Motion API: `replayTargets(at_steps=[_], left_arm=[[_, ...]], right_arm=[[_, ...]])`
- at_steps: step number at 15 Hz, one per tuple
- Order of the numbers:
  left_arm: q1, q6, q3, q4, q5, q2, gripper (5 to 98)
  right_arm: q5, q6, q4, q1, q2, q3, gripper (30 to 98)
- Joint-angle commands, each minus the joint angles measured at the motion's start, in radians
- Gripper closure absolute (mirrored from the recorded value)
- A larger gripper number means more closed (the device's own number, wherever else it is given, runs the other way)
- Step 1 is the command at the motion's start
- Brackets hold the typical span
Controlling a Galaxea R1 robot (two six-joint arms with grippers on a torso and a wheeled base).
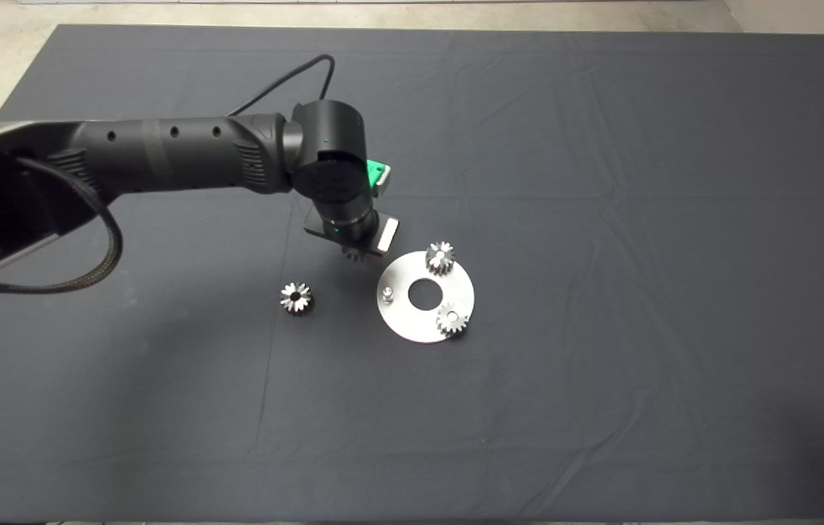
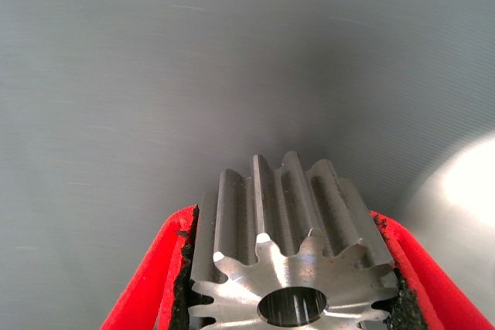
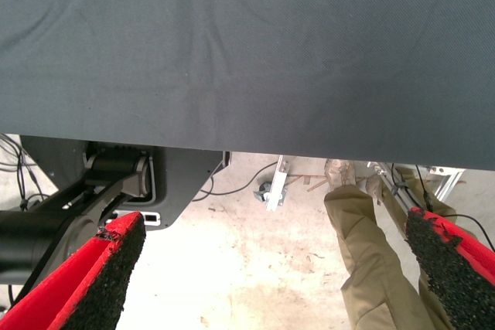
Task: Remove an incorrectly installed larger gear and replace it with the correct smaller gear
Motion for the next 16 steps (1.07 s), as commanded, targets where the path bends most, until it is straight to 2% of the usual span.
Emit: replayTargets(at_steps=[1,3,7,9,10,11,13,14,15,16], left_arm=[[-0.034,0.011,-0.038,0.015,0.023,-0.006,57.8],[-0.034,0.076,-0.071,0.015,0.023,-0.003,56.3],[-0.033,0.089,-0.131,0.015,0.020,-0.007,54.2],[-0.034,0.096,-0.133,0.016,0.020,-0.004,54.1],[-0.034,0.119,-0.136,0.015,0.017,-0.003,53.8],[-0.035,0.126,-0.141,0.015,0.015,-0.004,50.0],[-0.037,0.126,-0.132,0.007,0.021,-0.010,49.2],[-0.049,0.124,-0.118,-0.032,0.023,-0.018,49.2],[-0.084,0.126,-0.105,-0.090,0.024,-0.025,49.2],[-0.125,0.126,-0.098,-0.160,0.036,-0.029,49.2]], right_arm=[[-0.044,0.019,0.026,0.002,0.001,0.005,39.7],[-0.045,0.027,0.026,0.002,0.001,0.005,39.7],[-0.044,0.030,0.026,0.002,0.000,0.007,39.7],[-0.044,0.030,0.026,0.002,0.001,0.007,39.7],[-0.044,0.030,0.026,0.002,0.001,0.007,39.7],[-0.044,0.030,0.026,0.002,0.001,0.007,39.7],[-0.044,0.031,0.026,0.002,0.003,0.007,39.7],[-0.044,0.032,0.026,0.002,0.010,0.005,39.7],[-0.044,0.030,0.026,0.002,0.017,0.005,39.7],[-0.044,0.032,0.026,0.002,0.020,0.005,39.7]])
